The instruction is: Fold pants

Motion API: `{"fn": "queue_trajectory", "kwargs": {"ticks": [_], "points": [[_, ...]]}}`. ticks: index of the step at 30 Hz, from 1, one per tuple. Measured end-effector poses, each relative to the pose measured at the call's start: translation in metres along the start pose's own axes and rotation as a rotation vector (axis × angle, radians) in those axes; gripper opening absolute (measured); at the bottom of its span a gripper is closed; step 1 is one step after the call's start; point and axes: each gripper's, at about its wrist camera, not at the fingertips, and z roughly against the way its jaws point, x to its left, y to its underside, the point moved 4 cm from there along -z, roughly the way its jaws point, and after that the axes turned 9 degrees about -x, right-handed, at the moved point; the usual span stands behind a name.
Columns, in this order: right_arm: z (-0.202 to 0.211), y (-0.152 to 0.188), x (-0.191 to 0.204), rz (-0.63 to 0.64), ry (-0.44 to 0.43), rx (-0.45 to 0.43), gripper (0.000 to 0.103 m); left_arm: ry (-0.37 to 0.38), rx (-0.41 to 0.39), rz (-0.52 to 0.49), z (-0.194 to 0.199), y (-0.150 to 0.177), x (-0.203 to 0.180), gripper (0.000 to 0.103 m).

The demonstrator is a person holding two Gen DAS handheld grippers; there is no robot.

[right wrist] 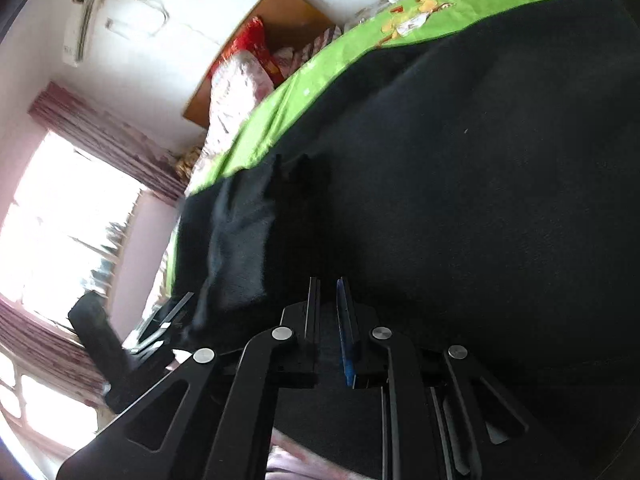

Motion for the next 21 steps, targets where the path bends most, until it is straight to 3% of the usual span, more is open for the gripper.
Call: {"fn": "queue_trajectory", "kwargs": {"ticks": [3,8,11,13,15,18,20,21], "points": [[-0.002,0.004,0.007,0.086,0.028,-0.005,0.016,-0.063,-0.011,-0.074,0.003,-0.004,-0.003,0.080],[-0.003,0.006,0.008,0.114,-0.001,0.001,0.025,-0.064,-0.078,-0.068,0.016,-0.040,-0.008,0.081],[-0.002,0.007,0.008,0.136,0.010,-0.020,0.025,-0.027,0.021,-0.081,-0.014,-0.047,-0.022,0.085],[0.001,0.008,0.006,0.126,-0.011,-0.019,0.025,0.035,0.122,-0.075,-0.037,-0.033,-0.035,0.080],[0.007,0.005,0.000,0.053,-0.070,-0.011,0.026,0.023,0.080,-0.093,-0.035,-0.025,-0.044,0.075],[0.012,-0.005,-0.003,-0.088,-0.233,0.001,0.052,0.109,0.044,-0.032,-0.021,-0.022,-0.039,0.069],[0.013,-0.010,0.012,-0.084,-0.332,0.020,0.095,0.213,-0.009,0.023,-0.006,-0.022,-0.032,0.071],[0.012,-0.010,0.018,-0.069,-0.335,0.032,0.099,0.254,-0.029,0.049,0.000,-0.021,-0.028,0.071]]}}
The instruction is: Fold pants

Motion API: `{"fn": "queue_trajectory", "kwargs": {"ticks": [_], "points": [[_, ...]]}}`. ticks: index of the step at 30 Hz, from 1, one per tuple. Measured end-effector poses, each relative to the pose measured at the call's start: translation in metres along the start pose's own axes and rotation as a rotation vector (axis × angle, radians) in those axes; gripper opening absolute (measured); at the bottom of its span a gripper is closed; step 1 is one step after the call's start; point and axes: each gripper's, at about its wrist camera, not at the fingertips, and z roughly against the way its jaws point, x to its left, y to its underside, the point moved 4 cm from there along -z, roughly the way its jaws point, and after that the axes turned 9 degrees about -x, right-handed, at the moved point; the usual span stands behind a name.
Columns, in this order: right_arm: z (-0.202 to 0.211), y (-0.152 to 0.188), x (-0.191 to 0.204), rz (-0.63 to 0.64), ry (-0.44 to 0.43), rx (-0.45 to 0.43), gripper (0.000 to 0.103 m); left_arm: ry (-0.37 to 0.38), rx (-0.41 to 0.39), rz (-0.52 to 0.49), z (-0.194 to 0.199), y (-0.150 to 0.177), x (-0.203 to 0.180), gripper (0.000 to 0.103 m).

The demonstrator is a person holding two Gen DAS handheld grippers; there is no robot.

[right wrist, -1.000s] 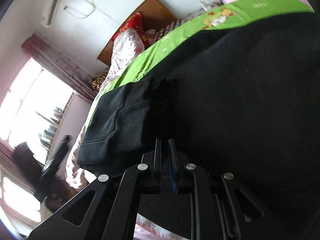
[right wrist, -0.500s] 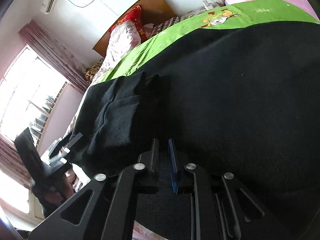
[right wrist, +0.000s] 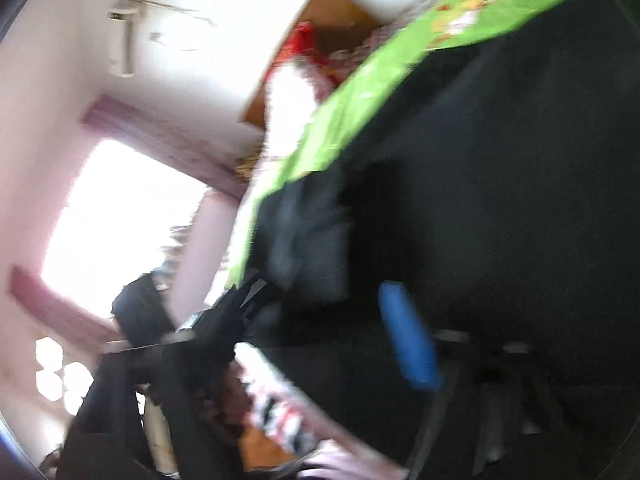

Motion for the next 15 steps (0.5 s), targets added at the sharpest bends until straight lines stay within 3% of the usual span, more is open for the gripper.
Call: {"fn": "queue_trajectory", "kwargs": {"ticks": [2,5,6,8,9,13,15], "points": [[-0.013,0.002,0.005,0.025,0.082,0.059,0.099,-0.078,-0.064,0.034,0.011,0.000,0.010,0.078],[-0.021,0.001,0.002,0.018,0.125,0.075,0.099,-0.125,-0.063,0.066,0.004,0.004,0.023,0.078],[-0.024,0.000,0.000,0.016,0.137,0.086,0.099,-0.137,-0.050,0.051,-0.001,0.007,0.022,0.079],[-0.027,0.001,-0.001,0.017,0.170,0.108,0.099,-0.178,0.008,-0.070,-0.015,0.018,0.005,0.081],[-0.033,0.001,-0.001,0.027,0.213,0.129,0.099,-0.206,-0.005,-0.108,-0.017,0.020,-0.002,0.080],[-0.056,0.001,0.006,0.082,0.289,0.203,0.099,-0.143,-0.008,-0.063,-0.011,0.023,0.003,0.076],[-0.069,0.001,0.014,0.054,0.245,0.250,0.099,-0.127,-0.013,-0.071,-0.010,0.023,0.006,0.076]]}}
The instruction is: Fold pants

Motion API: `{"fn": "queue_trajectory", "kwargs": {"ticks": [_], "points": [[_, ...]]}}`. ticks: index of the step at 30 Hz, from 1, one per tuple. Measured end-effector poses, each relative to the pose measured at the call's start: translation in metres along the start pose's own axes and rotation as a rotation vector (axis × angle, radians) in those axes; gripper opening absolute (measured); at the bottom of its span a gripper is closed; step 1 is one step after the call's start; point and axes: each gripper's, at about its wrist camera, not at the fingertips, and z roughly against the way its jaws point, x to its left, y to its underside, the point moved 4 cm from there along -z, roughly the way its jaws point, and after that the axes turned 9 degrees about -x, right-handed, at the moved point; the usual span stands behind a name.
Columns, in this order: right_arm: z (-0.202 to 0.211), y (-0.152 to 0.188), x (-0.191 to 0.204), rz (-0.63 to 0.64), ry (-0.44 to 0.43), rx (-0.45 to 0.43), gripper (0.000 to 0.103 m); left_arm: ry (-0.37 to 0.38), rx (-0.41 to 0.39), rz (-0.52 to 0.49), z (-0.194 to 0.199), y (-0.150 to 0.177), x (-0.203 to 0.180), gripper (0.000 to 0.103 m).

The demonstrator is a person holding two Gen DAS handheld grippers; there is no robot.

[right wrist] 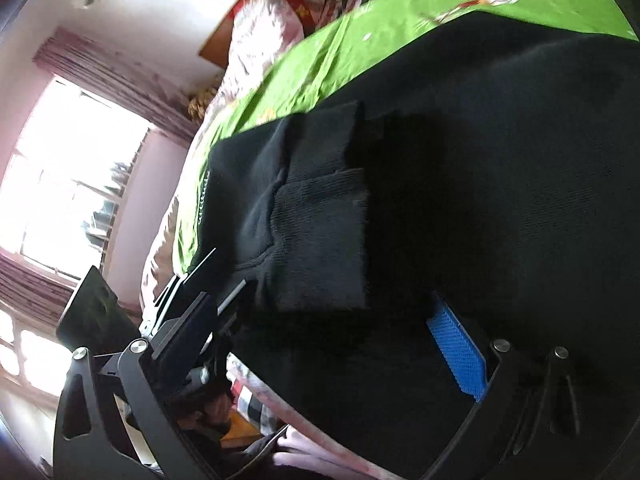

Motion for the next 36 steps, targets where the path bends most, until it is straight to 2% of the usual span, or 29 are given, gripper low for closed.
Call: {"fn": "queue_trajectory", "kwargs": {"ticks": [2,4,6,7,10,11,14,18,21,24,25,27,28,30,32,34,36], "points": [[-0.008,-0.001,0.009,-0.030,-0.063,0.012,0.096,-0.005,-0.013,-0.010,0.003,0.005,-0.004,0.076],[-0.009,-0.004,0.014,-0.015,-0.054,-0.032,0.092,-0.002,-0.026,-0.003,0.006,0.006,-0.006,0.076],[-0.014,-0.004,0.012,-0.007,-0.022,-0.061,0.081,0.019,-0.048,0.008,0.016,0.008,-0.006,0.076],[-0.020,-0.003,0.005,-0.018,-0.003,-0.060,0.070,0.046,-0.070,0.016,0.022,0.007,-0.005,0.076],[-0.021,0.002,0.006,0.028,0.012,-0.104,0.056,0.081,-0.170,0.058,0.052,0.002,0.005,0.079],[-0.017,0.003,0.006,0.032,0.001,-0.131,0.048,0.067,-0.198,0.066,0.064,0.002,0.012,0.082],[-0.005,0.009,0.011,0.077,-0.013,-0.200,0.039,-0.037,-0.247,0.075,0.095,0.013,0.044,0.089],[0.008,0.001,0.036,0.138,-0.048,-0.263,0.038,-0.120,-0.144,0.053,0.110,0.042,0.072,0.091],[0.015,-0.010,0.064,0.200,-0.079,-0.307,0.037,-0.150,-0.073,0.039,0.104,0.059,0.072,0.091],[0.025,-0.023,0.093,0.270,-0.101,-0.339,0.037,-0.134,-0.064,0.088,0.088,0.057,0.069,0.091],[0.030,-0.026,0.100,0.286,-0.109,-0.346,0.036,-0.150,-0.058,0.097,0.081,0.056,0.070,0.091],[0.041,-0.031,0.116,0.324,-0.127,-0.372,0.030,-0.196,-0.050,0.114,0.067,0.051,0.072,0.091],[0.054,-0.033,0.127,0.351,-0.153,-0.401,0.023,-0.221,-0.048,0.152,0.059,0.047,0.077,0.091],[0.075,-0.030,0.133,0.379,-0.168,-0.443,0.021,-0.245,-0.049,0.237,0.053,0.044,0.091,0.091],[0.092,-0.030,0.135,0.414,-0.139,-0.484,0.020,-0.259,-0.051,0.338,0.052,0.044,0.107,0.091],[0.095,-0.026,0.113,0.369,-0.125,-0.474,0.020,-0.279,-0.033,0.347,0.049,0.047,0.111,0.094],[0.085,-0.017,0.080,0.291,-0.086,-0.432,0.020,-0.308,-0.025,0.291,0.047,0.049,0.106,0.094]]}}
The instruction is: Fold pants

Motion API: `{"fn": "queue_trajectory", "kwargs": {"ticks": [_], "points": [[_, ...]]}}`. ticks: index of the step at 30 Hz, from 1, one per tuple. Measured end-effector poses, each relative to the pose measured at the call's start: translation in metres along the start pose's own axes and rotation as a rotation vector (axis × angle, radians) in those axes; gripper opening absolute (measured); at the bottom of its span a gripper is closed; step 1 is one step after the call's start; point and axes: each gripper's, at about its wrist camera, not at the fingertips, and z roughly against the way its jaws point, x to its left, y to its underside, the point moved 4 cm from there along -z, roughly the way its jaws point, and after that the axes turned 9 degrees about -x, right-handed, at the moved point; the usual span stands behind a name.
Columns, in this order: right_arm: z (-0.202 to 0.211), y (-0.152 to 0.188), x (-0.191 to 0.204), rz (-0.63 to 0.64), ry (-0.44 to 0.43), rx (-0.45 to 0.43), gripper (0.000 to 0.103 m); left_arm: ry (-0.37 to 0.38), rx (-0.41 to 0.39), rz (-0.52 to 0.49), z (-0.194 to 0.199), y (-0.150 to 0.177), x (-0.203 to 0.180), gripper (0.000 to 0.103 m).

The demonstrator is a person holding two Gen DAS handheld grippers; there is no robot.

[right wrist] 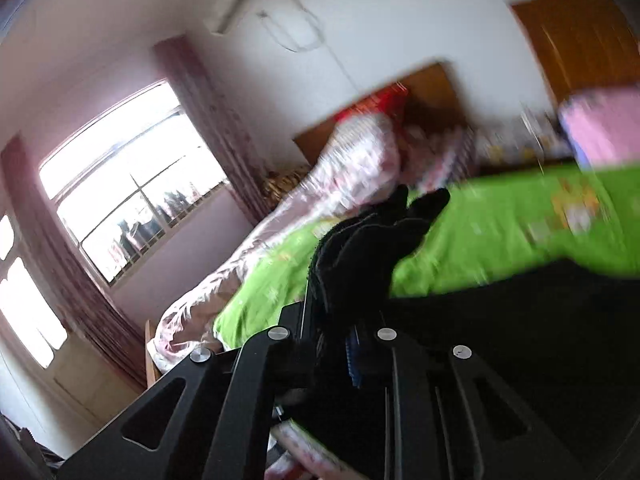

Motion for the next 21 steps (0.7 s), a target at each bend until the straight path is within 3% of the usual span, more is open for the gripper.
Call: {"fn": "queue_trajectory", "kwargs": {"ticks": [3,6,12,15,18,21], "points": [[0.001,0.052,-0.061,-0.117,0.120,0.076,0.020,-0.026,-0.010,-0.030,0.001,-0.001,-0.003,0.096],[0.005,0.082,-0.095,-0.225,0.132,0.096,0.019,-0.057,-0.021,-0.088,0.003,-0.001,-0.008,0.097],[0.014,0.057,-0.071,-0.153,0.103,0.004,0.019,-0.111,-0.064,-0.192,0.017,-0.011,-0.025,0.094],[0.035,0.042,-0.059,-0.121,0.095,-0.061,0.019,-0.095,-0.097,-0.225,0.032,-0.017,-0.035,0.095],[0.046,0.051,-0.067,-0.126,0.116,-0.053,0.019,-0.110,-0.088,-0.262,0.028,-0.016,-0.040,0.097],[0.041,0.081,-0.101,-0.194,0.184,0.003,0.019,-0.104,-0.025,-0.268,0.016,-0.005,-0.042,0.097]]}}
